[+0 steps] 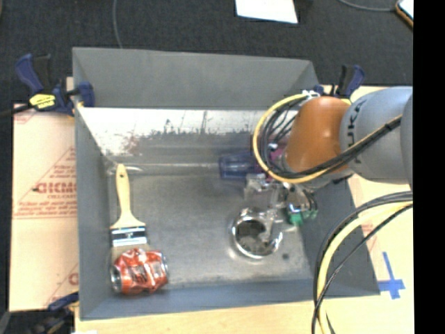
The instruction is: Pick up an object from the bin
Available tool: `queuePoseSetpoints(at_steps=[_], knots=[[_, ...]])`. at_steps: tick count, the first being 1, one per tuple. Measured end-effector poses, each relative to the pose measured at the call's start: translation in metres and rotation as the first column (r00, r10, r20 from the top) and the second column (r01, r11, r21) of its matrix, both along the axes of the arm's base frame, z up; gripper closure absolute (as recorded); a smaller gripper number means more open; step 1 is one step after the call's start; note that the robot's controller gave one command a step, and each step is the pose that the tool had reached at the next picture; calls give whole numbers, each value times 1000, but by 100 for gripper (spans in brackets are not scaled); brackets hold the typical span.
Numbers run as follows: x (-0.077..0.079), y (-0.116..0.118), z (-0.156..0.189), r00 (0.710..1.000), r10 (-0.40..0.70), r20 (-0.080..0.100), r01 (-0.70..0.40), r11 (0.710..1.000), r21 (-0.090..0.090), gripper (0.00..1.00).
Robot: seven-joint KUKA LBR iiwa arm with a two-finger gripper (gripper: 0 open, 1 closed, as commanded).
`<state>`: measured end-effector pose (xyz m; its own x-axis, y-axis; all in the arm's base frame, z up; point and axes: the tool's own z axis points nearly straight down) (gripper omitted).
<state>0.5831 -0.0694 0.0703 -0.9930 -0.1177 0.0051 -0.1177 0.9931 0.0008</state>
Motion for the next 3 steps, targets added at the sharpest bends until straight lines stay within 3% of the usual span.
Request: queuePoseSetpoints(at_steps=[1,2,3], knots=[[-5,3,65,995,-98,27,99,995,-3,0],[0,-1,3,1000,-8,2,8,1000,-1,0],[3,15,1,999,-48,8,48,999,-3,0]])
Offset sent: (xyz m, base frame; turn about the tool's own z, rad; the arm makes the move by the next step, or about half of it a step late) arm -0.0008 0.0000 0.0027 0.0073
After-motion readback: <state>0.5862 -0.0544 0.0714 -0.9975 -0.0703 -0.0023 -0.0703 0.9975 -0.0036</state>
